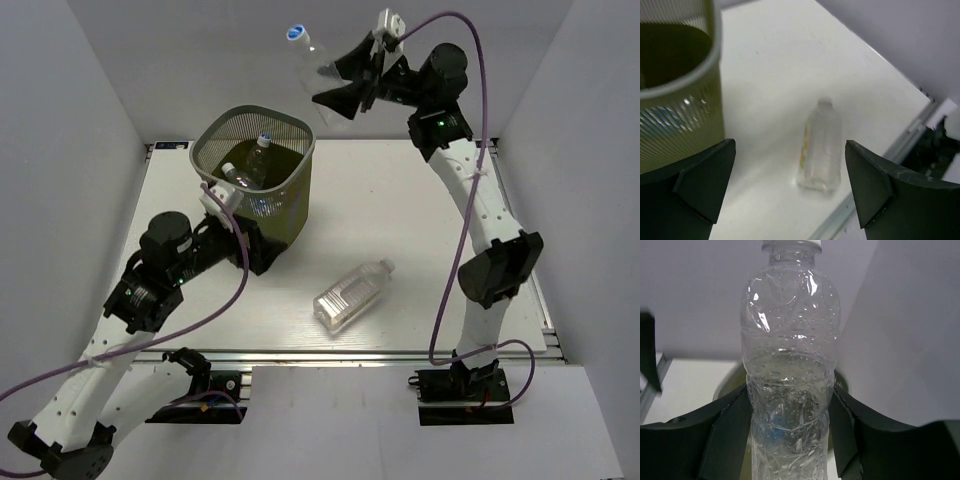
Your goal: Put the plastic bottles in the bin
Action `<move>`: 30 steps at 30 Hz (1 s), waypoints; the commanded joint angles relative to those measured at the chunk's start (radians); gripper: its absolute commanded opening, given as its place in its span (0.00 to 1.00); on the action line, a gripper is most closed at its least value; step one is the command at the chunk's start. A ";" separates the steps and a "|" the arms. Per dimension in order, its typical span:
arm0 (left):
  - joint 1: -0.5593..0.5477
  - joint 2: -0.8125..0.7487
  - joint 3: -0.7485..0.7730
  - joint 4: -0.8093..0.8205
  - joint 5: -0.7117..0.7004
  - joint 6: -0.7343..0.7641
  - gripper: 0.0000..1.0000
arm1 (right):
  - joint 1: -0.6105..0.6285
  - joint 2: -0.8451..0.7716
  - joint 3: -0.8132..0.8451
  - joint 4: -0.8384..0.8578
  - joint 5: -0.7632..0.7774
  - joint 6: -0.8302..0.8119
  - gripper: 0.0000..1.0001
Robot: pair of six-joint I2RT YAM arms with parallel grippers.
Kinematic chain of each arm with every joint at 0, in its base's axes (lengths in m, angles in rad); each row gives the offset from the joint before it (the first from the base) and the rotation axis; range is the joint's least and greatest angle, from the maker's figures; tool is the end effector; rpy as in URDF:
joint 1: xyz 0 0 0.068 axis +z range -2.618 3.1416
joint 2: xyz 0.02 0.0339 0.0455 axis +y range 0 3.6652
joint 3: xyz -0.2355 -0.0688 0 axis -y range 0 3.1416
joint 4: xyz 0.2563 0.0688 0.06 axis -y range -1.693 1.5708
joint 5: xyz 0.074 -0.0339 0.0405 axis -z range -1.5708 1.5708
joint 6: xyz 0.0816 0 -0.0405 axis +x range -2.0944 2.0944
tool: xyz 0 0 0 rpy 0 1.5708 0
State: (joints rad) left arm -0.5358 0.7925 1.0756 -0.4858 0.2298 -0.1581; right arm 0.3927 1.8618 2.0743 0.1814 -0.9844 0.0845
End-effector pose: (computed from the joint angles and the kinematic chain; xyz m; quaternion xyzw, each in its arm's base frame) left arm 0.1920 -0.1356 0.3795 0.2157 0.7426 -0.2970 0.5601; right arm 0.3763 0.2294 0.4975 -0.4635 0.4231 0.4281 0.6503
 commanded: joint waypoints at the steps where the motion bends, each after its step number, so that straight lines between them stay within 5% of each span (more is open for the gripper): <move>1: 0.000 -0.045 -0.072 -0.068 0.158 -0.026 1.00 | 0.063 0.129 0.169 0.299 0.029 0.266 0.00; 6: -0.009 0.037 -0.170 -0.048 0.239 -0.054 1.00 | 0.170 0.247 0.225 0.320 0.160 0.252 0.08; 8: -0.009 0.069 -0.180 -0.007 0.240 -0.054 1.00 | 0.205 0.263 0.228 0.317 0.197 0.215 0.19; 11: -0.019 0.103 -0.190 0.032 0.240 -0.054 1.00 | 0.253 0.301 0.221 0.280 0.237 0.169 0.61; 12: -0.020 0.131 -0.190 0.032 0.240 -0.054 1.00 | 0.259 0.306 0.218 0.265 0.246 0.153 0.82; 13: -0.032 0.145 -0.190 0.055 0.240 -0.054 1.00 | 0.261 0.310 0.213 0.259 0.265 0.134 0.90; 18: -0.090 0.240 -0.200 0.131 0.249 -0.054 1.00 | 0.242 0.263 0.219 0.189 0.309 0.077 0.90; 23: -0.191 0.427 -0.151 0.225 0.236 -0.064 1.00 | 0.137 0.088 0.150 -0.034 0.532 -0.024 0.90; 26: -0.269 0.530 -0.079 0.225 0.177 -0.055 1.00 | -0.004 -0.067 0.011 -0.175 0.619 -0.069 0.59; 27: -0.286 0.592 -0.062 0.207 0.154 -0.044 1.00 | -0.029 -0.090 -0.102 -0.257 0.619 -0.074 0.42; 28: -0.308 0.620 -0.034 0.193 0.125 -0.044 1.00 | -0.057 -0.114 -0.140 -0.323 0.618 -0.077 0.13; 30: -0.319 0.684 -0.022 0.193 0.106 -0.035 1.00 | -0.144 -0.206 -0.292 -0.451 0.600 -0.147 0.04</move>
State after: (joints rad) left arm -0.8299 1.4399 0.9993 -0.3035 0.3931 -0.2131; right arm 0.3115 1.7325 1.9354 -0.0357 -0.4335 0.0261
